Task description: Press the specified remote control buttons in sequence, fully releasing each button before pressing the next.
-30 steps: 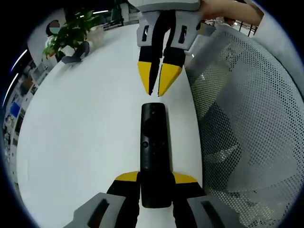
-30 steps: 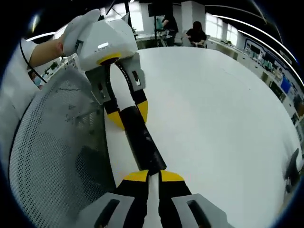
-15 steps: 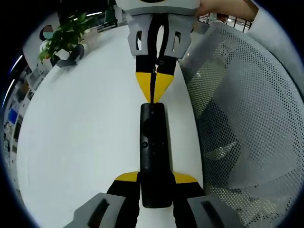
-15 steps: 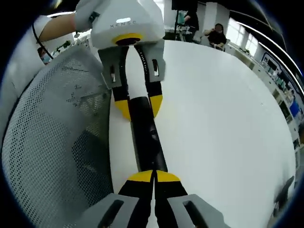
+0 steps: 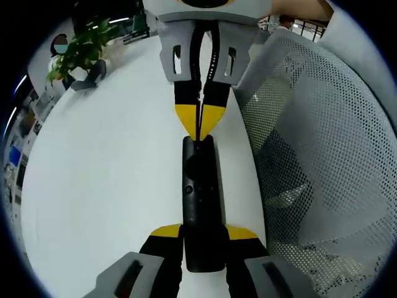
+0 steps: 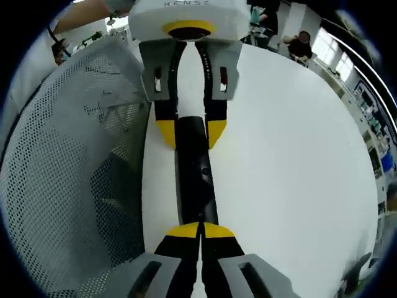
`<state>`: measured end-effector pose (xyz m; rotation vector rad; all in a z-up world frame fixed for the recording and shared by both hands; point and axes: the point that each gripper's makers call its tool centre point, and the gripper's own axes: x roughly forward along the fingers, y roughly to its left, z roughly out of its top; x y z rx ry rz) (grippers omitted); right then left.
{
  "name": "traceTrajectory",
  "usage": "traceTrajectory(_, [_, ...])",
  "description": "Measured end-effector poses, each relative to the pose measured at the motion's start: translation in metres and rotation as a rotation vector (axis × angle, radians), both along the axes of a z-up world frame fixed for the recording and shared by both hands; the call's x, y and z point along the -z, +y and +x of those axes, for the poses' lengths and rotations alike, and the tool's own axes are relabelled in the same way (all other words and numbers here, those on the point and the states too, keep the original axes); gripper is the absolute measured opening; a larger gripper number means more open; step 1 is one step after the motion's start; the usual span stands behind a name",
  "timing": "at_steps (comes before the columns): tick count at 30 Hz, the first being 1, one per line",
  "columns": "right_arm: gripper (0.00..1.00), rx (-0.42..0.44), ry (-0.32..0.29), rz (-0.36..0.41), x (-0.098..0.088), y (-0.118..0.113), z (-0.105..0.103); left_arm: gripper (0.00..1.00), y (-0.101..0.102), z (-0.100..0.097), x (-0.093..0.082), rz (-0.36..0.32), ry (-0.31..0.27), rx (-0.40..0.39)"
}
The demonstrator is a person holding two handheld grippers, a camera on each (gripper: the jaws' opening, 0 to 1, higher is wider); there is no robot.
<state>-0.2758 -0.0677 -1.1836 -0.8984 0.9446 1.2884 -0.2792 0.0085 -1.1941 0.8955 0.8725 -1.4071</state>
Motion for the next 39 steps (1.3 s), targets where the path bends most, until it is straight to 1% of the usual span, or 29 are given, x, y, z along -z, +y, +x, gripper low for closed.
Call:
traceTrajectory(1, [0.00,0.118,0.040,-0.002,0.000,-0.001,0.000,0.24,0.000,0.000,0.000,0.009,-0.002,0.007])
traceTrajectory(2, [0.00,0.169,0.062,0.012,0.000,0.001,0.001,0.24,-0.001,-0.001,0.000,0.017,-0.005,0.014])
traceTrajectory(3, [0.00,0.148,0.068,0.040,-0.001,0.002,0.002,0.24,-0.001,-0.001,0.000,0.021,-0.004,0.014])
traceTrajectory(5, [0.00,0.137,0.070,0.062,-0.001,-0.001,0.002,0.24,-0.001,-0.001,0.000,0.028,-0.004,0.007])
traceTrajectory(9, [0.00,0.072,0.036,0.103,-0.001,-0.001,-0.001,0.24,0.000,0.000,0.000,0.020,-0.004,0.004])
traceTrajectory(13, [0.00,0.058,0.021,0.138,-0.002,-0.001,-0.001,0.24,0.000,0.000,-0.001,0.013,-0.001,0.003])
traceTrajectory(15, [0.00,0.075,0.022,0.160,-0.004,0.002,-0.001,0.24,0.000,-0.001,-0.001,0.017,-0.002,0.001])
traceTrajectory(16, [0.00,0.072,0.011,0.193,-0.006,0.007,-0.001,0.24,0.000,0.000,-0.001,0.019,-0.003,0.001])
traceTrajectory(19, [0.00,0.051,0.013,0.192,-0.007,0.013,-0.005,0.24,0.000,0.000,0.000,0.021,-0.003,-0.001])
traceTrajectory(21, [0.00,0.006,-0.018,0.120,0.000,0.007,-0.005,0.24,0.000,0.000,0.000,0.019,-0.002,-0.004])
traceTrajectory(22, [0.00,-0.006,-0.024,0.147,-0.002,0.012,-0.005,0.24,0.000,0.000,0.000,0.017,-0.002,-0.003])
traceTrajectory(24, [0.00,-0.005,-0.026,0.134,-0.002,0.011,-0.005,0.24,0.000,0.000,-0.001,0.012,-0.001,-0.005])
traceTrajectory(25, [0.00,-0.032,-0.044,0.121,-0.002,0.011,-0.005,0.24,0.000,0.000,-0.001,0.008,-0.001,-0.005])
traceTrajectory(26, [0.00,-0.039,-0.049,0.115,-0.002,0.011,-0.005,0.24,0.000,0.000,-0.001,0.005,-0.001,-0.005])
traceTrajectory(31, [0.00,-0.043,-0.044,0.074,0.000,0.012,-0.003,0.24,0.000,0.000,-0.001,-0.015,0.003,-0.005])
traceTrajectory(35, [0.00,-0.018,-0.027,0.054,0.000,0.012,-0.002,0.24,0.000,0.000,-0.001,-0.016,0.004,-0.004])
traceTrajectory(37, [0.00,0.040,-0.008,0.085,0.000,0.012,-0.002,0.24,0.000,0.000,-0.001,-0.014,0.004,-0.002])
traceTrajectory(39, [0.00,0.082,0.003,0.148,-0.002,0.012,-0.001,0.24,0.000,0.000,-0.001,-0.012,0.005,-0.002])
